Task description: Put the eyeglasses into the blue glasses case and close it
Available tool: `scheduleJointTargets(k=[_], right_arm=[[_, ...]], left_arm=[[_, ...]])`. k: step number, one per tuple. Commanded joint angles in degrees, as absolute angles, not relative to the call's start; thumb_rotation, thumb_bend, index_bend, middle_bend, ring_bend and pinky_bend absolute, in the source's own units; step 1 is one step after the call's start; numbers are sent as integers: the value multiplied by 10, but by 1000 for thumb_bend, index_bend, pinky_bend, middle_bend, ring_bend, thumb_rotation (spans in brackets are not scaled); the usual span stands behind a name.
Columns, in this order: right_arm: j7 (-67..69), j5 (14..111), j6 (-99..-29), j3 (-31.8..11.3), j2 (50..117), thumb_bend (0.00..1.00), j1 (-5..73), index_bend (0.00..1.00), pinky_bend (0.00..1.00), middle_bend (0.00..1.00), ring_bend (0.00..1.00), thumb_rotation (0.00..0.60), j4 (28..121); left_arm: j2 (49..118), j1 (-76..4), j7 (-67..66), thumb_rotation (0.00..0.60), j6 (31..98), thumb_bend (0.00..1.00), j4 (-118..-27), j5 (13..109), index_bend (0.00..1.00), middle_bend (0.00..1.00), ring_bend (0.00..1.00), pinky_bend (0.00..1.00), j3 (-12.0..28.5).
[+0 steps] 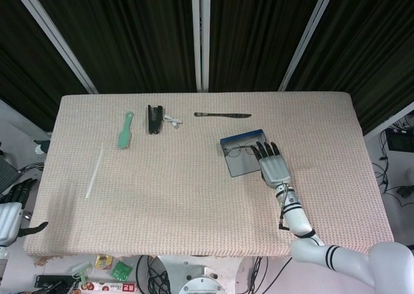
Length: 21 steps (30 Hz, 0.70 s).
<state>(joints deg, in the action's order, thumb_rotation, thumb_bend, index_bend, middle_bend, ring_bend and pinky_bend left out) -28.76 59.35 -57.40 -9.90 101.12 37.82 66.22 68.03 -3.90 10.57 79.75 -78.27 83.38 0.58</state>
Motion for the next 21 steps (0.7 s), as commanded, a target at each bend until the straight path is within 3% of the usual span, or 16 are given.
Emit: scheduleJointTargets(k=[1,14,21], right_arm=[[-296,583,-572,-105,1024,1000,381,20,0,0,0,600,651],[-293,591,-573,-105,1014,1000,379,172,0,0,0,600,688],[-306,584,-573,-110,1018,1000,384,183,0,0,0,600,685]], left_arm=[[681,-39,108,600,796,0,-780,833,84,76,81,234,6],[684,-37,111,600,796,0,-776,833,84,75,81,234,4],[688,-39,118,600,791,0,-769,832,83,68,81,234,4]])
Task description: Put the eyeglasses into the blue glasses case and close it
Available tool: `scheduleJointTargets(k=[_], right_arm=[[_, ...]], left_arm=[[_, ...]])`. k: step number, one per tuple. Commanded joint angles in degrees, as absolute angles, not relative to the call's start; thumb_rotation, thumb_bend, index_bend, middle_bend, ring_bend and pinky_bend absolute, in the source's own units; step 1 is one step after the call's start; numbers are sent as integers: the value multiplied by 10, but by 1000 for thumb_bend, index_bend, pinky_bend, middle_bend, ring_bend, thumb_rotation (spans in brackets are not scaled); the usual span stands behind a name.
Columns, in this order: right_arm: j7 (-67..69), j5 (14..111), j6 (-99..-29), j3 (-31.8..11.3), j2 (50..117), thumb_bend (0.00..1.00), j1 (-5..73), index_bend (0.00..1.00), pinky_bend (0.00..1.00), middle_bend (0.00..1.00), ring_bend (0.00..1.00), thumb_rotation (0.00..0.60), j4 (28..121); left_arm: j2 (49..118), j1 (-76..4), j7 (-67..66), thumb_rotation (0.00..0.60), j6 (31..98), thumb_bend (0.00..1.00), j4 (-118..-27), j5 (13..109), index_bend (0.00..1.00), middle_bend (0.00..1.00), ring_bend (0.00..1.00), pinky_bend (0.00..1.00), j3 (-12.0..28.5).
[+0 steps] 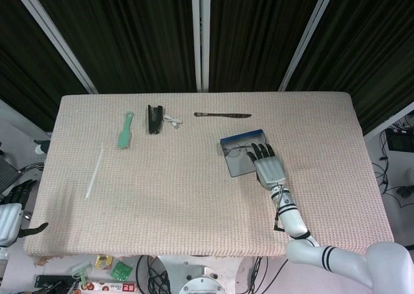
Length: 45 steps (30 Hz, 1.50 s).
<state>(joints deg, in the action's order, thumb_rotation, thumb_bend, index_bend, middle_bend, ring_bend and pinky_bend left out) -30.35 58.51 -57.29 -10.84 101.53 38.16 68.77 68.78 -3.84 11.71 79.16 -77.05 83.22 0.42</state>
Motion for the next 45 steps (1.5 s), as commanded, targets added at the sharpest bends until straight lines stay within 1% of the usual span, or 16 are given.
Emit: scheduleJointTargets(k=[1,9,15,20,30,34,41,45], right_arm=[[-309,584,-573,-112,1020,1000,386,183,0,0,0,600,683],[-329,574,-570,-123,1042,1000,403,189,0,0,0,600,660],[-338,574,-577,-125,1057,1000,407,248,0,0,0,600,641],[-339,580,-581,-125,1066,1000,410,267,0,0,0,600,626],[-346,577,-575,-132,1082,1000,419,271,0,0,0,600,600],[-348,575,-570,-134,1087,1000,423,247,0,0,0,600,589],[-346,575,-565,-139,1093,1000,427,151,0,0,0,600,579],[-348,574,-560,-142,1095,1000,432,139,0,0,0,600,573]], left_arm=[[688,-39,119,600,791,0,-768,832,83,68,81,234,4],[688,-38,124,600,791,0,-765,830,84,66,81,234,5],[688,-36,128,600,790,0,-761,829,84,66,81,234,5],[689,-35,130,600,791,0,-758,829,84,65,81,234,5],[689,-35,134,600,788,0,-753,826,84,65,81,234,5],[690,-35,136,600,785,0,-751,825,84,65,81,234,4],[688,-35,137,600,784,0,-751,825,84,64,81,235,5],[688,-36,137,600,783,0,-751,826,84,64,81,235,5]])
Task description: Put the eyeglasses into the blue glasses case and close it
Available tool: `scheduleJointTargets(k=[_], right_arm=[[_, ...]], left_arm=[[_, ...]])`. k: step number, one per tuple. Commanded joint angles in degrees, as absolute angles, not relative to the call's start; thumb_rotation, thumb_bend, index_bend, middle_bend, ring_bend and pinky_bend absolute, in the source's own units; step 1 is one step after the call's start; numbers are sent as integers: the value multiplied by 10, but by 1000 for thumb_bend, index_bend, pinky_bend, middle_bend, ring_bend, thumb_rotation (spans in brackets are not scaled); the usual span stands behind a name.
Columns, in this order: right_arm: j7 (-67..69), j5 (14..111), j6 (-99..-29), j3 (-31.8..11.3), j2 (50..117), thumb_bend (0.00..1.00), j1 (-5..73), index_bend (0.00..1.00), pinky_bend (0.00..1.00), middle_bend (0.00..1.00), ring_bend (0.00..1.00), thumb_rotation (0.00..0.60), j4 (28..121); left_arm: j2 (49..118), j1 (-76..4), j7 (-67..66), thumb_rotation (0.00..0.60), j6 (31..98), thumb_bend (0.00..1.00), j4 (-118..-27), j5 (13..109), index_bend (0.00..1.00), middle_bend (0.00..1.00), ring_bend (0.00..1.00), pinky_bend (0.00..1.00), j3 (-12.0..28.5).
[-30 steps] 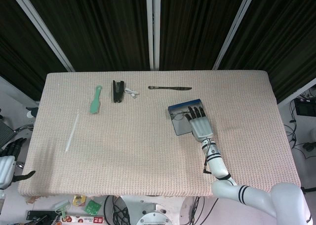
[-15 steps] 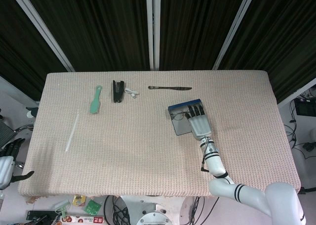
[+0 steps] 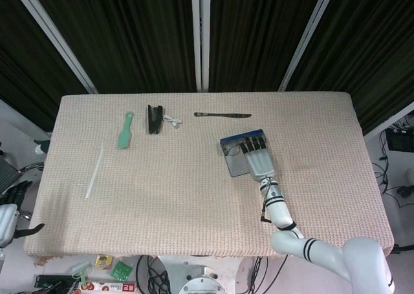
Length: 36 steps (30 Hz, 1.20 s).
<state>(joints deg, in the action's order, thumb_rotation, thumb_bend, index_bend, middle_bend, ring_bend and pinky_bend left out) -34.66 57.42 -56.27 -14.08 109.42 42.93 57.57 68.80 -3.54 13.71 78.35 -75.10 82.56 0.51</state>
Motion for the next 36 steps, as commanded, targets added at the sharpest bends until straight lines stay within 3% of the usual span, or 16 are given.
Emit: scheduleJointTargets(k=[1,19,27,36], right_arm=[[-349,573,-559,-143,1096,1000,433,139,0,0,0,600,572],[-351,579,-568,-150,1100,1000,442,166,0,0,0,600,570],[-362,572,-570,-145,1097,1000,434,304,0,0,0,600,576],[-354,572,-558,-152,1117,1000,447,278,0,0,0,600,538]], left_arm=[[687,-36,137,600,783,0,-752,826,84,64,81,235,5],[683,-34,139,600,782,0,-754,823,84,65,81,236,6],[686,-34,140,600,783,0,-752,827,84,64,81,236,4],[685,-32,140,600,783,0,-751,824,84,64,81,237,4]])
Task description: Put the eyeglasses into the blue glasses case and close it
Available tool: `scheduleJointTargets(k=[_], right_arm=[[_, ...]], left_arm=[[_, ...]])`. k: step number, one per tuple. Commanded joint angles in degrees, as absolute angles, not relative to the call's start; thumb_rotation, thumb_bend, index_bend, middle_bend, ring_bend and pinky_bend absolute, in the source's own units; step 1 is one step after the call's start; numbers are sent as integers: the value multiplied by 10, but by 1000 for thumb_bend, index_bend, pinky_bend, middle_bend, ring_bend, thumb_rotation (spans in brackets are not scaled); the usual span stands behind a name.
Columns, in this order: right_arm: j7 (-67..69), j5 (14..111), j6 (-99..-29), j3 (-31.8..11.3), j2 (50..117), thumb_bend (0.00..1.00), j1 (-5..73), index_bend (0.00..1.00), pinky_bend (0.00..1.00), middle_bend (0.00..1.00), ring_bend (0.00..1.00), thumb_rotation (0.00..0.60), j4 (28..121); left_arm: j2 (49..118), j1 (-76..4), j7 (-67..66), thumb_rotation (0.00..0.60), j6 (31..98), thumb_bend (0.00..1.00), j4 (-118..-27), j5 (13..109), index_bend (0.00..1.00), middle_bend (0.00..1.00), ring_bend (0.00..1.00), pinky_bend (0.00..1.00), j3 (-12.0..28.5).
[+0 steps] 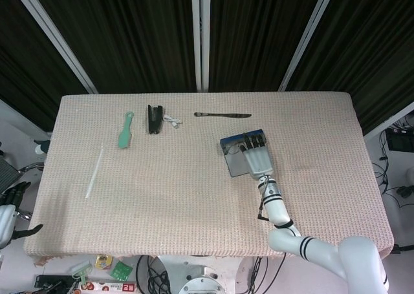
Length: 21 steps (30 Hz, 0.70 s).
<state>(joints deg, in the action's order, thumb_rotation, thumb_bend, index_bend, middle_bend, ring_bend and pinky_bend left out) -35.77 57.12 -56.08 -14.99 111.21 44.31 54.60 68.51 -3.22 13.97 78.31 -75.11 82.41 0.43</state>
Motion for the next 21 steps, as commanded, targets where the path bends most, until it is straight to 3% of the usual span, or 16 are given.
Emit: scheduleJointTargets(k=[1,12,21], right_arm=[[-352,573,-556,-153,1120,1000,448,270,0,0,0,600,533],[-338,575,-542,-159,1138,976,458,134,0,0,0,600,500],[-333,589,-560,-154,1131,966,448,111,0,0,0,600,517]], left_arm=[[686,-32,140,600,782,0,-750,824,84,64,81,237,4],[686,-32,140,600,780,0,-748,823,84,58,81,237,4],[685,-30,142,600,782,0,-749,823,84,58,81,237,4]])
